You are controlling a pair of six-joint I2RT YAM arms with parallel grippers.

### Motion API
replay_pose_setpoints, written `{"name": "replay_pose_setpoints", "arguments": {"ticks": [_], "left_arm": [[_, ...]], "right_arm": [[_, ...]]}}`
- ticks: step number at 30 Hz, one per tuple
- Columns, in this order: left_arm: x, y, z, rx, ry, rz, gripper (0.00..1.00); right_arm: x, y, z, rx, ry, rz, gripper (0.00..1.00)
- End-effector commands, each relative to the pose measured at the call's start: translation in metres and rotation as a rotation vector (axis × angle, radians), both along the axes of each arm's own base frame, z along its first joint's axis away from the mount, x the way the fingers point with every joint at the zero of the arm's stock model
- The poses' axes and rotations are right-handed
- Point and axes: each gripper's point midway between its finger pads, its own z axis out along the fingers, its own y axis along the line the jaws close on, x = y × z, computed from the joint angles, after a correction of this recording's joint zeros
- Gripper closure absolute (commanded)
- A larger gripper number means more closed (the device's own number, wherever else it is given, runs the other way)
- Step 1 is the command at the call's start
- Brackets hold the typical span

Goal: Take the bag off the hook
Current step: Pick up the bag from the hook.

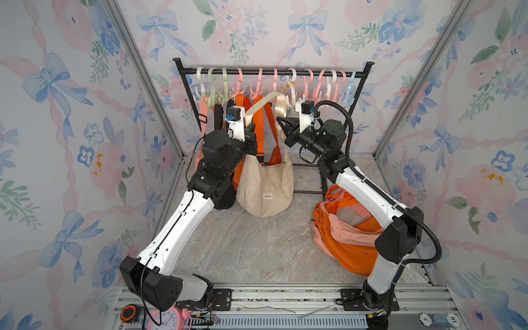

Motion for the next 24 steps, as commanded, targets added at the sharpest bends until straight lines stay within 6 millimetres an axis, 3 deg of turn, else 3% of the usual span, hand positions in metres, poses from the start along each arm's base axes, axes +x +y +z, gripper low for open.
{"name": "replay_pose_setpoints", "arguments": {"ticks": [1, 9, 13, 24], "left_arm": [[-0.013, 0.008, 0.02, -0.028, -0.067, 0.021, 1.0], [-0.018, 0.013, 0.025, -0.03, -0.078, 0.033, 1.0], [-0.02, 0.015, 0.028, -0.019, -0.09, 0.043, 1.0], [-0.042, 0.025, 0.064, -0.042, -0.171, 0.044, 1.0]], "right_arm": [[-0.02, -0.004, 0.025, 0.024, -0.067, -0.004, 1.0], [-0.001, 0.002, 0.017, 0.005, -0.027, -0.023, 1.0], [-0.001, -0.001, 0.019, 0.012, -0.038, -0.032, 1.0], [-0.028, -0.019, 0.053, -0.015, -0.083, -0.056, 1.0]]}}
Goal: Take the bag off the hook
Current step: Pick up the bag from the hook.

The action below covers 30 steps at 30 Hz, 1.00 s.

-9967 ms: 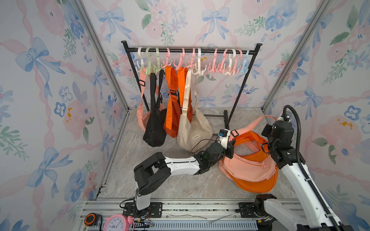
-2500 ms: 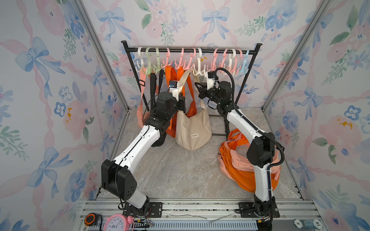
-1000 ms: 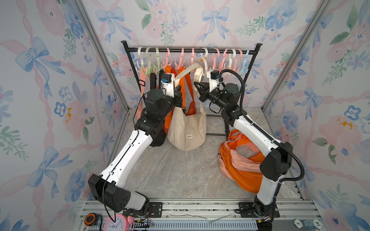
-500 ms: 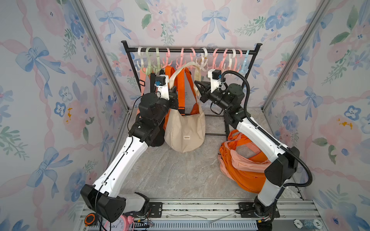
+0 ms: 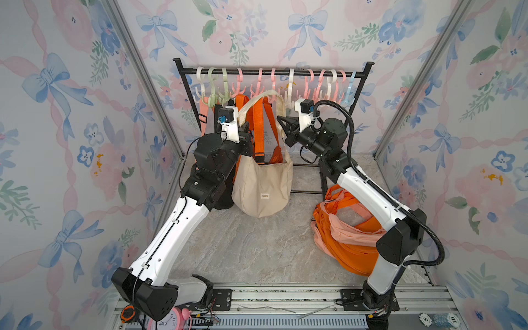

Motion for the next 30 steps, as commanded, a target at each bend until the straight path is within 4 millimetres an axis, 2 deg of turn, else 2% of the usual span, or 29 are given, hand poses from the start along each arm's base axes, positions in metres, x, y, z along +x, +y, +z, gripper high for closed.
{"name": "replay_pose_setpoints", "arguments": {"ticks": [1, 7, 8, 16, 19, 23, 30], "left_arm": [[-0.025, 0.009, 0.046, -0.035, -0.122, -0.001, 1.0], [-0.037, 0.004, 0.064, -0.028, -0.156, -0.044, 1.0], [-0.039, 0.004, 0.067, -0.027, -0.163, -0.049, 1.0], [-0.056, -0.013, 0.09, -0.011, -0.217, -0.12, 1.0], [-0.062, -0.028, 0.097, -0.002, -0.236, -0.169, 1.0], [-0.074, -0.058, 0.103, 0.022, -0.259, -0.243, 1.0], [-0.087, -0.104, 0.106, 0.031, -0.274, -0.363, 1.0]], "right_arm": [[-0.03, -0.02, 0.056, 0.025, -0.089, -0.028, 1.0], [-0.045, -0.039, 0.075, -0.006, -0.093, -0.084, 1.0], [-0.057, -0.049, 0.09, 0.004, -0.116, -0.093, 1.0], [-0.088, -0.094, 0.138, -0.003, -0.142, -0.228, 1.0], [-0.1, -0.118, 0.156, 0.002, -0.141, -0.299, 1.0], [-0.117, -0.152, 0.175, 0.024, -0.146, -0.394, 1.0], [-0.156, -0.224, 0.204, 0.095, -0.166, -0.587, 1.0]]}}
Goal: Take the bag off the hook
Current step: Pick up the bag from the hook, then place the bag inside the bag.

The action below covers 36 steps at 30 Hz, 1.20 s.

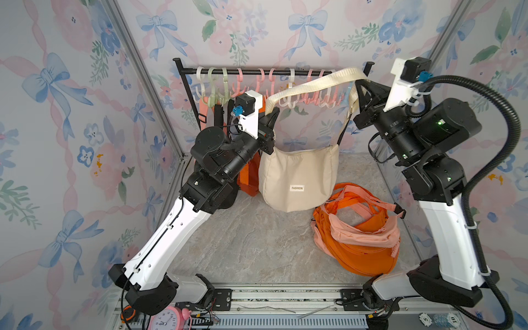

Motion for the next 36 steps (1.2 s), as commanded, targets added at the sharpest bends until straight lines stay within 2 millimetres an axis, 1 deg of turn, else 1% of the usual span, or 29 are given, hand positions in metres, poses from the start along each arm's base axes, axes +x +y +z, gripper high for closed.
{"name": "replay_pose_setpoints", "arguments": {"ticks": [1, 3, 6, 13, 14, 17, 21, 24, 27, 30, 32, 36], "left_arm": [[-0.009, -0.017, 0.012, 0.004, -0.049, -0.054, 1.0], [-0.014, -0.032, 0.011, 0.013, -0.05, -0.092, 1.0], [-0.023, -0.053, 0.013, 0.025, -0.066, -0.137, 1.0], [-0.051, -0.092, 0.02, 0.025, -0.081, -0.264, 1.0], [-0.055, -0.099, 0.019, 0.026, -0.08, -0.285, 1.0], [-0.069, -0.126, 0.009, 0.054, -0.078, -0.335, 1.0], [-0.083, -0.163, -0.009, 0.1, -0.069, -0.388, 1.0], [-0.088, -0.19, -0.024, 0.123, -0.037, -0.442, 1.0], [-0.083, -0.21, -0.046, 0.135, 0.02, -0.477, 1.0], [-0.07, -0.227, -0.072, 0.161, 0.071, -0.462, 1.0], [-0.058, -0.233, -0.089, 0.172, 0.109, -0.449, 1.0], [-0.031, -0.233, -0.119, 0.158, 0.19, -0.424, 1.0]], "right_arm": [[-0.026, -0.049, 0.02, 0.053, -0.022, -0.146, 1.0], [-0.037, -0.067, 0.026, 0.068, -0.028, -0.197, 1.0], [-0.059, -0.091, 0.035, 0.092, -0.053, -0.257, 1.0], [-0.117, -0.134, 0.054, 0.138, -0.116, -0.352, 1.0], [-0.125, -0.14, 0.056, 0.143, -0.123, -0.367, 1.0], [-0.145, -0.157, 0.057, 0.157, -0.137, -0.419, 1.0], [-0.161, -0.172, 0.055, 0.156, -0.139, -0.464, 1.0], [-0.163, -0.181, 0.048, 0.134, -0.117, -0.522, 1.0], [-0.161, -0.188, 0.037, 0.112, -0.089, -0.583, 1.0], [-0.146, -0.192, 0.014, 0.075, -0.049, -0.664, 1.0], [-0.132, -0.192, -0.007, 0.041, -0.017, -0.718, 1.0], [-0.103, -0.189, -0.044, 0.007, 0.042, -0.779, 1.0]]}}
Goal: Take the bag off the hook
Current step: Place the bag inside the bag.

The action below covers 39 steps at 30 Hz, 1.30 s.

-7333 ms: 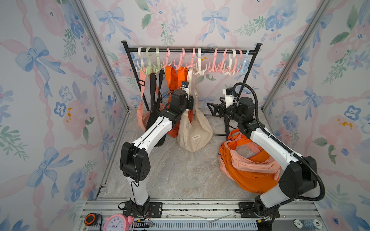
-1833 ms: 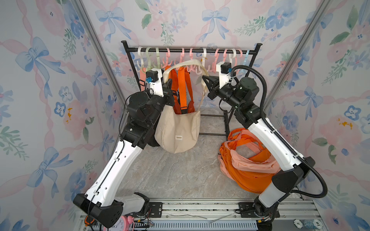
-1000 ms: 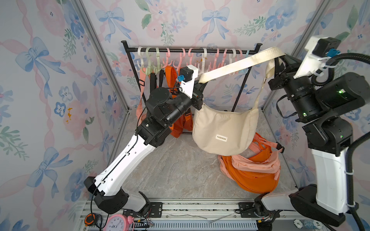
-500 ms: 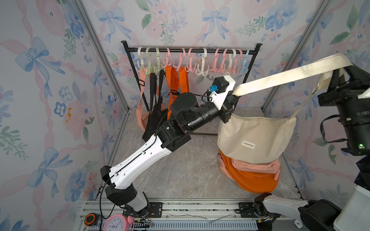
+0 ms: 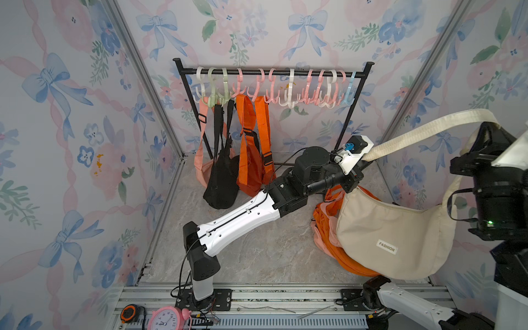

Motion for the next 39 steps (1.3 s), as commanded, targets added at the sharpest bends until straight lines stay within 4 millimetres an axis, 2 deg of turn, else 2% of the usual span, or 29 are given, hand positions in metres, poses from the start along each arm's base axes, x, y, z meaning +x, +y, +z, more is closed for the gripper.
{"name": "replay_pose_setpoints", "arguments": {"ticks": [1, 5, 10, 15, 19, 25, 28, 34, 39], "left_arm": [[0.027, 0.007, -0.013, -0.037, 0.074, 0.045, 1.0], [0.048, 0.014, -0.042, -0.015, 0.118, 0.096, 1.0], [0.072, 0.023, -0.077, 0.014, 0.17, 0.149, 1.0], [0.094, 0.022, -0.113, 0.055, 0.216, 0.182, 1.0], [0.11, 0.015, -0.139, 0.084, 0.236, 0.19, 1.0], [0.138, 0.008, -0.176, 0.128, 0.289, 0.201, 1.0], [0.15, 0.008, -0.196, 0.141, 0.318, 0.213, 1.0], [0.166, 0.003, -0.237, 0.192, 0.358, 0.233, 1.0], [0.173, -0.001, -0.263, 0.221, 0.382, 0.248, 1.0]], "right_arm": [[0.017, -0.01, -0.016, 0.024, 0.004, -0.1, 1.0], [0.059, -0.016, -0.063, 0.103, 0.103, -0.083, 1.0], [0.11, -0.043, -0.127, 0.256, 0.203, -0.062, 1.0], [0.151, -0.069, -0.181, 0.375, 0.285, -0.057, 1.0], [0.182, -0.076, -0.224, 0.457, 0.347, -0.019, 0.95], [0.214, -0.086, -0.274, 0.528, 0.393, -0.009, 0.94], [0.229, -0.088, -0.299, 0.545, 0.43, 0.0, 0.9], [0.254, -0.09, -0.346, 0.582, 0.503, 0.011, 0.89], [0.266, -0.091, -0.384, 0.611, 0.557, 0.004, 0.88]]}}
